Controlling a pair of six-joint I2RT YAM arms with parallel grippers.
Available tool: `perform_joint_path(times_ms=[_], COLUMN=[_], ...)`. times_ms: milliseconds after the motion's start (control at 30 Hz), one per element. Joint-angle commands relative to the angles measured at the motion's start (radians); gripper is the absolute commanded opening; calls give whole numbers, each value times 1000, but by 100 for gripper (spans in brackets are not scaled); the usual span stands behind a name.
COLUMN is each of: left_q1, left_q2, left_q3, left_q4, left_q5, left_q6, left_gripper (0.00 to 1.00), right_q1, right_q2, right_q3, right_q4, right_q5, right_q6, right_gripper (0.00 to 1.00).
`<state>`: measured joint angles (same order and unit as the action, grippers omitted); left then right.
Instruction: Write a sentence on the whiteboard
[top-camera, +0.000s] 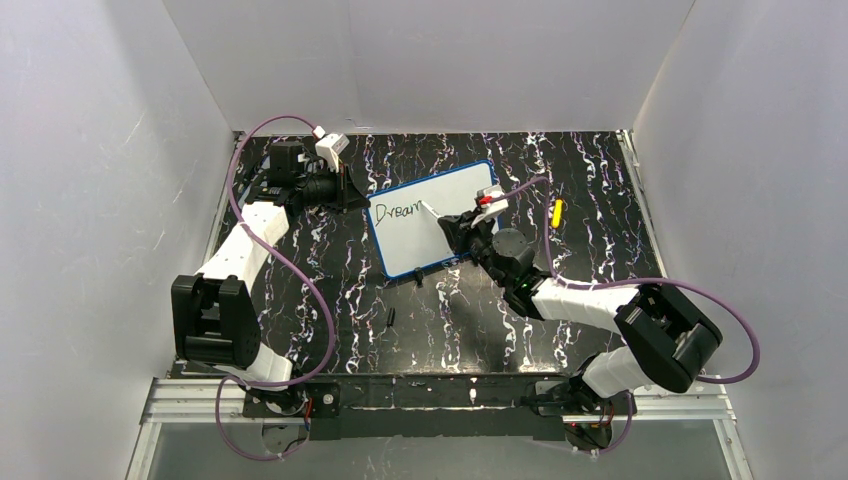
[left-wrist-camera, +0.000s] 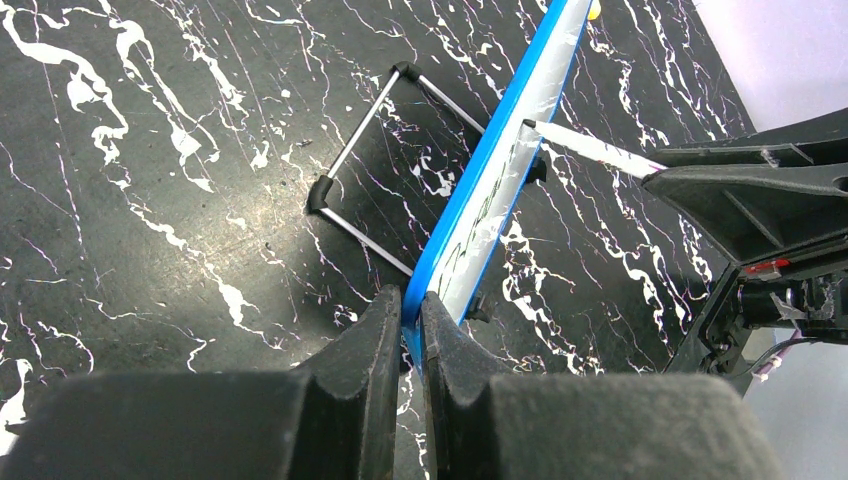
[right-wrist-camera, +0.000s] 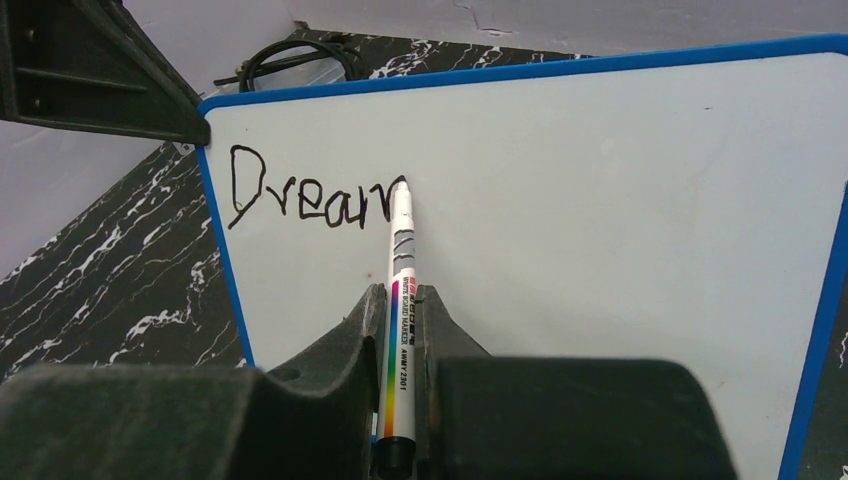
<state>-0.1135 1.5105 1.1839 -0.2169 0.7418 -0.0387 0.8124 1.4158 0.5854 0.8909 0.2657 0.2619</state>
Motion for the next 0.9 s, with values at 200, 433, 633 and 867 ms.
perform_joint_path(times_ms=[200, 433, 633, 867], left_q1=[-5, -6, -5, -5], left_q2=[-39, -43, -48, -48], left_q3=[2, 1, 0, 0], left_q4=[-9, -9, -9, -9], left_q5=[33, 33, 34, 33], left_q6=[-6, -7, -7, -6], left_gripper=[0, 0, 0, 0], right_q1=[-10, -10, -10, -10], right_q2=[-10, -15, -23, -38], right_q3=[-5, -40, -62, -67], right_q4=[33, 25, 21, 22], right_q5=[50, 46, 32, 29], right_q6=[-2, 11, 25, 31], right_gripper=[1, 1, 1, 1])
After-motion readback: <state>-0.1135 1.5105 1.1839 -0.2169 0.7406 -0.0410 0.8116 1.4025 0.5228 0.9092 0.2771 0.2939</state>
